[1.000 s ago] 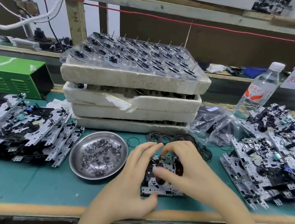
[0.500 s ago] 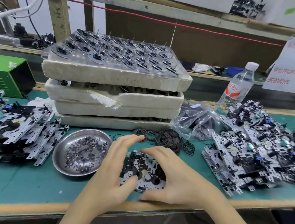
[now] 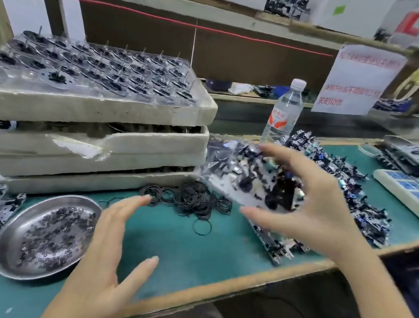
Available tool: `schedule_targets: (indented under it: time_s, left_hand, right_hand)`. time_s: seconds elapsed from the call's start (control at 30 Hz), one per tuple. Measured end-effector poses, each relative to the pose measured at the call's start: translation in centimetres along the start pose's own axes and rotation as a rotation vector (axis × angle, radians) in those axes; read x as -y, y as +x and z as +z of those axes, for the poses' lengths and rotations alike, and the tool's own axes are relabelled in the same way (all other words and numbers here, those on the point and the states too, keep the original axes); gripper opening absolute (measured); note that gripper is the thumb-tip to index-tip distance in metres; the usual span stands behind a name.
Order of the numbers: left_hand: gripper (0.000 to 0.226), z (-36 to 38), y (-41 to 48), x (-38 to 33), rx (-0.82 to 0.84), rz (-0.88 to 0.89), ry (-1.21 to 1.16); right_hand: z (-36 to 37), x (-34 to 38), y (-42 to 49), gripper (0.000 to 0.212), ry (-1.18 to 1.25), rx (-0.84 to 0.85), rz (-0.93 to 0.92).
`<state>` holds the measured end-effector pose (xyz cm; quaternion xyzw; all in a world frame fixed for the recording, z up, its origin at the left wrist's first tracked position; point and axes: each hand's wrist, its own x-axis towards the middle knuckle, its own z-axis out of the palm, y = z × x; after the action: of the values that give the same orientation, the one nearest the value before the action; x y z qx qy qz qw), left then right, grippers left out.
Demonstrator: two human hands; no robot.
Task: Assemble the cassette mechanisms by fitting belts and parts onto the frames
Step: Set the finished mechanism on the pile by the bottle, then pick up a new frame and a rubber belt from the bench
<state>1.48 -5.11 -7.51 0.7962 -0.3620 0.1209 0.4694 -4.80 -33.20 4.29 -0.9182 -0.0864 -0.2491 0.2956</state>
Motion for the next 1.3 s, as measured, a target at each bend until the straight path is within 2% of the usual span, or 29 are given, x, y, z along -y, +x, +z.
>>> schedule_targets:
  time_s: [0.07, 0.17, 0.23, 0.3, 0.37, 0.43, 0.5, 0.57, 0.63, 0.7, 0.77, 0.87, 1.03, 1.1, 1.2, 1.3]
  left_hand:
    - [0.06, 1.2, 0.9, -1.0, 0.051, 0.04, 0.055]
    - [0.054, 4.5, 3.1, -3.6, 0.102, 0.04, -0.047]
    - [0.054, 6.9, 4.8, -5.2, 0.081, 0.055, -0.105]
    - [0.054, 9.0, 6.3, -6.6, 0.036, 0.039, -0.167]
    - [0.053, 10.7, 7.4, -7.3, -0.02, 0.012, -0.198]
    - [0.052, 12.0, 7.9, -7.6, -0.042, -0.012, -0.194]
    - [0.051, 12.6, 8.0, -7.5, -0.033, -0.028, -0.189]
    - [0.05, 12.8, 7.9, -7.3, -0.022, -0.039, -0.168]
    - [0.048, 12.9, 7.7, -7.1, -0.008, -0.044, -0.144]
    - [0.045, 12.6, 7.6, -7.1, 0.006, -0.05, -0.123]
    - [0.043, 12.1, 7.4, -7.0, 0.005, -0.052, -0.102]
    - [0.039, 10.6, 7.0, -6.6, -0.02, -0.066, -0.073]
    - [0.03, 6.5, 4.8, -4.5, -0.099, -0.118, 0.022]
    - [0.027, 4.5, 3.5, -3.5, -0.12, -0.16, 0.064]
    - [0.025, 1.6, 1.3, -2.6, -0.133, -0.202, 0.133]
    - [0.026, -0.8, -0.6, -2.2, -0.165, -0.185, 0.203]
  right_hand:
    - [-3.5, -1.9, -0.4, 0.078, 0.009, -0.192, 0.122]
    - [-6.7, -6.8, -1.7, 0.072, 0.018, -0.485, 0.33]
    - [-8.1, -10.5, -2.8, 0.071, -0.014, -0.653, 0.49]
    - [-9.0, -14.2, -3.9, 0.072, -0.075, -0.741, 0.647]
    - [-9.6, -17.4, -4.6, 0.079, -0.15, -0.723, 0.794]
    - [-9.8, -19.8, -4.6, 0.087, -0.242, -0.625, 0.892]
    - [-9.6, -21.1, -4.3, 0.095, -0.266, -0.482, 0.916]
    - [-9.5, -21.4, -4.0, 0.096, -0.241, -0.269, 0.915]
    - [-9.7, -21.0, -4.0, 0.095, -0.211, -0.161, 0.878]
    - [-10.1, -20.2, -3.9, 0.085, -0.177, -0.278, 0.813]
    - [-10.1, -17.9, -3.1, 0.063, -0.155, -0.394, 0.698]
    - [-7.6, -11.9, -1.5, 0.033, -0.129, -0.403, 0.426]
    - [2.0, -2.4, -1.0, 0.018, -0.15, -0.17, -0.031]
    - [6.0, -1.4, -1.0, 0.012, -0.338, -0.062, -0.149]
    - [10.2, -1.4, -1.4, 0.004, -0.687, 0.159, -0.17]
    - [11.9, -1.7, -1.7, 0.02, -0.74, 0.206, -0.159]
